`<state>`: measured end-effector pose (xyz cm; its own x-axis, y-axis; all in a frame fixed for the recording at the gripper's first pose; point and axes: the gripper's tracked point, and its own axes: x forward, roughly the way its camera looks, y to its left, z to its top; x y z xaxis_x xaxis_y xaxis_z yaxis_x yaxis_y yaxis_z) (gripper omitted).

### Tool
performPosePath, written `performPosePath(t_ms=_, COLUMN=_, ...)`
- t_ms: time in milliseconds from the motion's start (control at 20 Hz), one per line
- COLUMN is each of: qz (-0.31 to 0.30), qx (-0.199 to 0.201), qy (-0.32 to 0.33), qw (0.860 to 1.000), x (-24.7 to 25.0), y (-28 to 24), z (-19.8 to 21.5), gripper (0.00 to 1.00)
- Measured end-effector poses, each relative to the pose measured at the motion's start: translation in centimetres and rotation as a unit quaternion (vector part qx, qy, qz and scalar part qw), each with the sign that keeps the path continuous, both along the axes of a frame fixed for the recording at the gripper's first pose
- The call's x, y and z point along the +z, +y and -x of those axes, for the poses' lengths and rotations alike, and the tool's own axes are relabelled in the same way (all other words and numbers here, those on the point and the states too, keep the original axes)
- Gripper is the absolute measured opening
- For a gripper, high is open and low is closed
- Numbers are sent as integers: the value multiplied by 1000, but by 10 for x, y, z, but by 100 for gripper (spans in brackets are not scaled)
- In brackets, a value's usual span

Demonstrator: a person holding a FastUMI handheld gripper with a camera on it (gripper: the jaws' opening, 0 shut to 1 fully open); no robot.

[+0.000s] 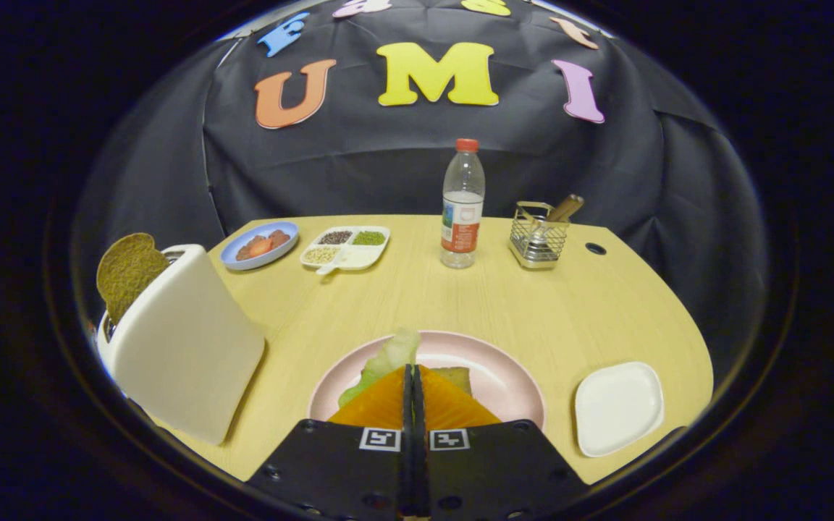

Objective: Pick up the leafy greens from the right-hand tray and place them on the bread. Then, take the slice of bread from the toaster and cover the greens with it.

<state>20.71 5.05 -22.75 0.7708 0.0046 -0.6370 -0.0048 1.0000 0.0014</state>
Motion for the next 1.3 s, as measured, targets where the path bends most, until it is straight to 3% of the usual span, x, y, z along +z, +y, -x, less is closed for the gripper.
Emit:
performPosePath(t_ms=100, qz=1, qx=-10, qy=1, qw=1000, x=-1, y=-8, z=1, gripper=11)
performPosePath(t_ms=350, qz=3, qx=-23, qy=-25, qw=999, x=16, y=-13, z=15, gripper=98)
performPosePath(t_ms=700, qz=-19, qx=-28, qy=-67, qw=997, x=68, y=15, z=62, gripper=97)
performPosePath(t_ms=900, qz=9, qx=-41, qy=-58, qw=997, x=105, y=41, z=88, gripper=97)
performPosePath(t_ms=1300, qz=-9, qx=35, qy=-96, qw=995, x=186, y=147, z=101, gripper=97)
